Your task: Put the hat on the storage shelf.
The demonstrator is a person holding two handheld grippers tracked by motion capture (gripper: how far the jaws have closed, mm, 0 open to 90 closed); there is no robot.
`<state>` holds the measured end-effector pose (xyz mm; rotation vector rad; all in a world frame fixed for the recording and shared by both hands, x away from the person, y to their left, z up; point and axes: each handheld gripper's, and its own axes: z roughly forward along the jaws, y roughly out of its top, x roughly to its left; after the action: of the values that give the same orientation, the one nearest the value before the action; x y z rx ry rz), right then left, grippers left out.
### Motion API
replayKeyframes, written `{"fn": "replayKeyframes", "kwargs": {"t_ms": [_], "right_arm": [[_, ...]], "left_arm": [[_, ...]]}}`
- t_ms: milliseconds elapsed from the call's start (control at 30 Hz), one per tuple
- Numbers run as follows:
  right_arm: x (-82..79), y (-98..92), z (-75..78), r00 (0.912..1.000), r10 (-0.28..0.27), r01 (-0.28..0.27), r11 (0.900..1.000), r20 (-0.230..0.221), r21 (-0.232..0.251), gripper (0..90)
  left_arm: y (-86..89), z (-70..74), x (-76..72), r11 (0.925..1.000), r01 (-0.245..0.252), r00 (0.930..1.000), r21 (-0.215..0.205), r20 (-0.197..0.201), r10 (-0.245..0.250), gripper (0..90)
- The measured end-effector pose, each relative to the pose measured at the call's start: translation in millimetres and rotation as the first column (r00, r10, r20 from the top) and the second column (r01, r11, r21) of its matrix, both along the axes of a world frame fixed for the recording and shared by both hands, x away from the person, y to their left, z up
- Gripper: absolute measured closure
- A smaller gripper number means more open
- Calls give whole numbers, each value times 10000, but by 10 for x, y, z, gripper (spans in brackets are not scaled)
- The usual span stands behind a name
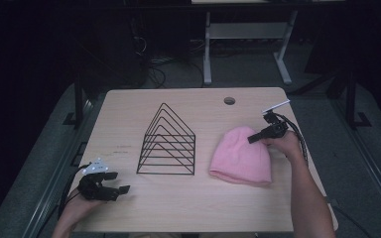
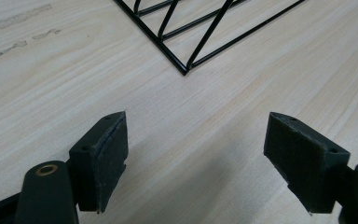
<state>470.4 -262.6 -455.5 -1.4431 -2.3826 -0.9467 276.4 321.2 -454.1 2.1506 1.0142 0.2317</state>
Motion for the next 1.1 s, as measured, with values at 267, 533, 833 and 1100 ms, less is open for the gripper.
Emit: {"fn": "replayKeyframes", "kwargs": {"t_ms": [267,533,833,1100], "right_arm": [[-89,-18,129,9992,23,-36,9995,403,327,759],[-190,-53,366,9956,54,-128,9969,941,776,763],[-311,-111,655,9864,76,-236,9951,1640,957,767],[-413,-148,977,9722,29,-280,9942,2343,1040,771]], "left_arm": [[-10,4,-11,10000,66,10000,-35,-27,-66,219],[5,64,-11,9997,-26,10000,-252,63,28,219],[18,165,112,9981,247,9997,-570,44,-245,219],[42,297,191,9973,552,9985,-491,-13,-553,221]]}}
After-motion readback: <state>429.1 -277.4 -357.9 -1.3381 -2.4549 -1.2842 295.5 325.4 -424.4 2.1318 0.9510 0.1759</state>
